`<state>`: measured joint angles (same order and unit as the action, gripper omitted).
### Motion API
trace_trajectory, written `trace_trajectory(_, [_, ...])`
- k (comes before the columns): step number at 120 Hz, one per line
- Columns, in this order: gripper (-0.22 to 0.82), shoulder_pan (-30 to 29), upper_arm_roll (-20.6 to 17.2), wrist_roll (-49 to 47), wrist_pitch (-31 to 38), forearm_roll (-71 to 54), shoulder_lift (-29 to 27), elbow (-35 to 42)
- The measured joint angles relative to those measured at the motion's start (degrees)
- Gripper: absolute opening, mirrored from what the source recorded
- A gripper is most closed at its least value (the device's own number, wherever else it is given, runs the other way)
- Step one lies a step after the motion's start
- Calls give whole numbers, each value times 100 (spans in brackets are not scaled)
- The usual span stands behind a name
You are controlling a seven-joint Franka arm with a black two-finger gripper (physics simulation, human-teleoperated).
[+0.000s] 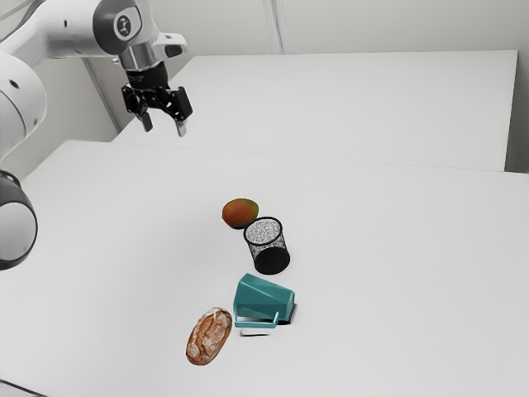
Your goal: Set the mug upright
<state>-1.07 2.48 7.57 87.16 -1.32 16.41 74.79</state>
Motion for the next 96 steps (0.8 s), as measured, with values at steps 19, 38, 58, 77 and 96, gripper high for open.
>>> trace_trajectory(19, [60, -15, 27, -5, 6, -15, -8, -17])
trace_trajectory(38, [60, 40, 106, 1, -21, -38, -84, -79])
trace_trajectory(58, [60, 210, 67, -5, 123, 105, -528, 733])
trace_trajectory(77, [60, 227, 96, -14, 603, 531, -1105, 2099])
trace_trajectory(96, [60, 151, 104, -57, 1146, 1073, -1600, 3139])
